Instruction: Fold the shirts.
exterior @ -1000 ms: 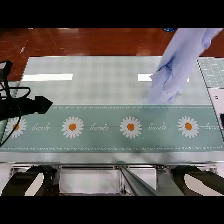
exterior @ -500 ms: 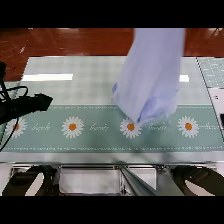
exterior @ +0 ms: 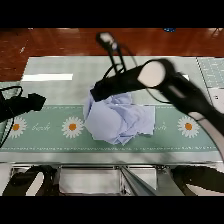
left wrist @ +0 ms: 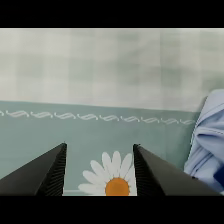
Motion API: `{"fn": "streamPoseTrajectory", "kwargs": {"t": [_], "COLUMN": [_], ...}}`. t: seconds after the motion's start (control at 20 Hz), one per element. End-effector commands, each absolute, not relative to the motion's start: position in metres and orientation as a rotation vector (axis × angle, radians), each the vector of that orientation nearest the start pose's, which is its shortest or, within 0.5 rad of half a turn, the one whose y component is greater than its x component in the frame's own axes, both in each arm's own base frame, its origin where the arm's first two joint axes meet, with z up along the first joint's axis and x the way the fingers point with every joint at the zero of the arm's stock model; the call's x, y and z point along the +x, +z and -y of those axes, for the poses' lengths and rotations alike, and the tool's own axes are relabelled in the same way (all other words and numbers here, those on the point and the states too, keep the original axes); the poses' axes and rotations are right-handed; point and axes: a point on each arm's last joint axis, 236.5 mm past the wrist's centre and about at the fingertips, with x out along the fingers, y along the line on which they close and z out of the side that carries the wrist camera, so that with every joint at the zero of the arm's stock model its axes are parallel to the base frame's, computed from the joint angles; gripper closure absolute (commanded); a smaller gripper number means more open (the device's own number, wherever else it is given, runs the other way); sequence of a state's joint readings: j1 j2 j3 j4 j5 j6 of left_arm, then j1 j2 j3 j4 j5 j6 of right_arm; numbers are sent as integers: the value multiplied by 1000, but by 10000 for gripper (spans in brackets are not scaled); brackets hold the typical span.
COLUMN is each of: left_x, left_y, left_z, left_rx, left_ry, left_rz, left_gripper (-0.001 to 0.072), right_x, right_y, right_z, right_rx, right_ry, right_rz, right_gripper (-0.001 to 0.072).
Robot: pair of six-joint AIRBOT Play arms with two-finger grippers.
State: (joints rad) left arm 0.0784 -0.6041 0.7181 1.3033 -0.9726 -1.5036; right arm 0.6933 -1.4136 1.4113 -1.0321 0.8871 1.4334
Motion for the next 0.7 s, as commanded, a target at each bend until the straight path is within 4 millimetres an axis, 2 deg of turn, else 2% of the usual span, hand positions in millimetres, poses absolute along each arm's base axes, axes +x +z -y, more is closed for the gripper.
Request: {"fn": "streamPoseTrajectory", "kwargs": {"t": [0.0, 0.05, 0.1, 0.2, 0.3, 0.4, 0.45, 0.55, 0.65], "left_x": [289, 288, 287, 281, 277, 280, 283, 298, 318], "left_y": [80, 78, 74, 61, 46, 29, 19, 4, -2], "left_z": [35, 41, 47, 51, 54, 57, 63, 87, 116], "left_rx": [-232, -258, -285, -301, -305, -348, -413, -574, -752], "left_ry": [-118, -133, -148, -161, -172, -172, -182, -288, -459], "left_rz": [-885, -889, -897, -939, -1007, -1073, -1111, -1160, -1154], "left_gripper": [200, 200, 200, 200, 200, 201, 201, 201, 201], "right_x": [315, 319, 329, 360, 397, 420, 418, 392, 348], "right_y": [17, 10, 10, 33, 70, 92, 92, 72, 36], "right_z": [-418, -419, -411, -373, -302, -203, -152, -81, -50], "right_rx": [217, 241, 246, 290, 335, 303, 299, 326, 403], "right_ry": [900, 888, 875, 826, 733, 556, 440, 279, 196], "right_rz": [-1169, -1183, -1173, -1150, -1086, -1043, -1050, -1092, -1152], "right_gripper": [569, 293, 300, 301, 302, 303, 303, 303, 303]}}
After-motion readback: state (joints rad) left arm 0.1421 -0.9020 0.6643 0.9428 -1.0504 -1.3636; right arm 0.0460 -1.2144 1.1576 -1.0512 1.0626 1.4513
